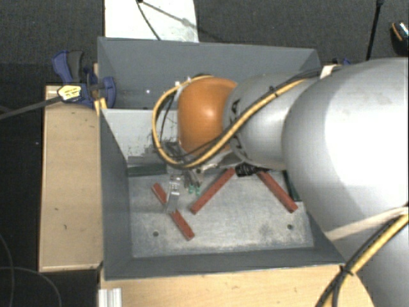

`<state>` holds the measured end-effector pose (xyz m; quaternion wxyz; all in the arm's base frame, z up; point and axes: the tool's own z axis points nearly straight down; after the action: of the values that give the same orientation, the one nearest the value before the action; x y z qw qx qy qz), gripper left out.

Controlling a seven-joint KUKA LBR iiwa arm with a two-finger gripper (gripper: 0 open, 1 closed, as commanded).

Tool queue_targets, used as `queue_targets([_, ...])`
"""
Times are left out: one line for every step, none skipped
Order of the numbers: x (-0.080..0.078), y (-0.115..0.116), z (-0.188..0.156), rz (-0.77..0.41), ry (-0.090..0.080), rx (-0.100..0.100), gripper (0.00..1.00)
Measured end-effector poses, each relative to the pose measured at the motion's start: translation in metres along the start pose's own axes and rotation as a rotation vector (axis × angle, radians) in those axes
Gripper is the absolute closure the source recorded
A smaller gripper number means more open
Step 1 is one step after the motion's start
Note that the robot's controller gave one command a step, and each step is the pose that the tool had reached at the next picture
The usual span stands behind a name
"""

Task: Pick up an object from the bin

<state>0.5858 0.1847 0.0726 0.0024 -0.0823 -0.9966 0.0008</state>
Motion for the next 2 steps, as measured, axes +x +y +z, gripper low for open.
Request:
queue_targets([-0.002, 0.002, -0.005, 0.002, -0.007, -0.005, 1.0])
queue_targets([0.031, -0.04, 0.003, -0.385, -0.004, 0.0, 1.0])
